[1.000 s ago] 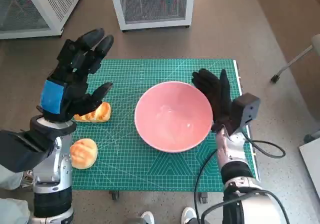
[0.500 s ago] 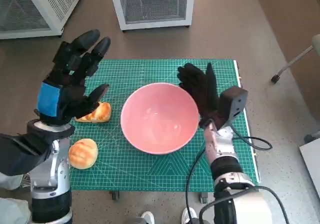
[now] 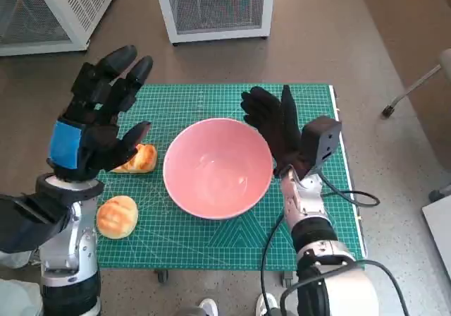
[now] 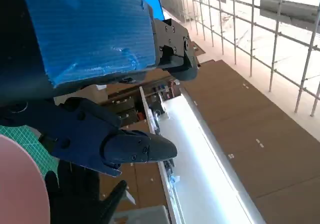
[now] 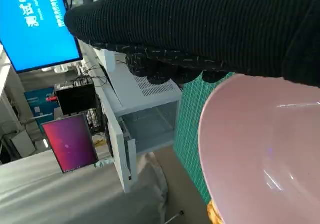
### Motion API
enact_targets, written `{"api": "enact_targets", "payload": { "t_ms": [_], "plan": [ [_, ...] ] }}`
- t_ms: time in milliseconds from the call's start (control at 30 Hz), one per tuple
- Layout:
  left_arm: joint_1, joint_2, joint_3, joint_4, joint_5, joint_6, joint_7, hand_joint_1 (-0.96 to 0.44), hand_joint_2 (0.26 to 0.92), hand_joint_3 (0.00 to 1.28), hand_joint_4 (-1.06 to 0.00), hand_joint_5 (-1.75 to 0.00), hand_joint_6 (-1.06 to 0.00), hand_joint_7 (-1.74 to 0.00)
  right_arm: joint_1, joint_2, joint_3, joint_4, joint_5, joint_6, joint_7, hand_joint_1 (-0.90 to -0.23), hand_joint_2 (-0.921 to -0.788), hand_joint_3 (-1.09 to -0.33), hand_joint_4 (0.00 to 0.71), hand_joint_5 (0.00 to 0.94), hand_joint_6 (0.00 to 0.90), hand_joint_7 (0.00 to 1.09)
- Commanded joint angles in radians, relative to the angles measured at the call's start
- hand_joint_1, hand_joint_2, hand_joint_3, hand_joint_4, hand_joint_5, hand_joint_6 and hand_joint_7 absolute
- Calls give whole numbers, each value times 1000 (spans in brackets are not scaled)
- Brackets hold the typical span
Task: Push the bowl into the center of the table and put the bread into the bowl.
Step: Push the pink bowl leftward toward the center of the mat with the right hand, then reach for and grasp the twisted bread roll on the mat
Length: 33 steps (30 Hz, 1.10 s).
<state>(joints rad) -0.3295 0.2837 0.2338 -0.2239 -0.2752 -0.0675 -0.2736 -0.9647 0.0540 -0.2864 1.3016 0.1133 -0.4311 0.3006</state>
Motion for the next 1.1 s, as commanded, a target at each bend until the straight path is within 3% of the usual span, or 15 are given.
{"api": "enact_targets", "payload": {
  "t_ms": [33,233,367,567,733,833,1000,1100],
  "plan": [
    [10,20,15,-33,-1,17,9,-468,921,299,-366,-6,-159,-604,3,-32,0,3,-1,-10,19,-593,-921,-558,246,2,400,43],
    [12,31,28,-48,-2,37,13,-478,921,297,-358,-1,-134,-648,-8,-70,-14,-17,17,-61,52,-586,-921,-554,252,4,398,39],
    [12,38,32,-57,-3,47,17,-478,921,301,-350,0,-119,-674,-9,-88,-18,-45,27,-135,81,-586,-921,-560,255,5,389,32],
    [12,48,38,-62,-1,53,15,-473,921,305,-342,0,-108,-692,-2,-110,-30,-106,75,-253,187,-595,-921,-582,258,4,381,25],
    [8,63,49,-60,-7,59,5,-481,921,307,-338,0,-95,-703,24,-109,-32,-210,148,-324,319,-582,-921,-601,260,4,375,20],
    [2,73,55,-60,-12,65,1,-480,921,302,-331,-1,-69,-732,48,-105,-24,-289,200,-331,393,-581,-921,-610,259,3,371,17],
    [-10,89,54,-60,-16,73,-5,-467,921,283,-321,0,-48,-749,95,-98,-6,-446,302,-274,508,-576,-921,-619,261,3,371,16],
    [-22,97,54,-47,-15,69,-12,-459,921,274,-318,0,-43,-752,113,-96,5,-509,342,-240,550,-569,-921,-615,262,3,371,17]
  ]
}}
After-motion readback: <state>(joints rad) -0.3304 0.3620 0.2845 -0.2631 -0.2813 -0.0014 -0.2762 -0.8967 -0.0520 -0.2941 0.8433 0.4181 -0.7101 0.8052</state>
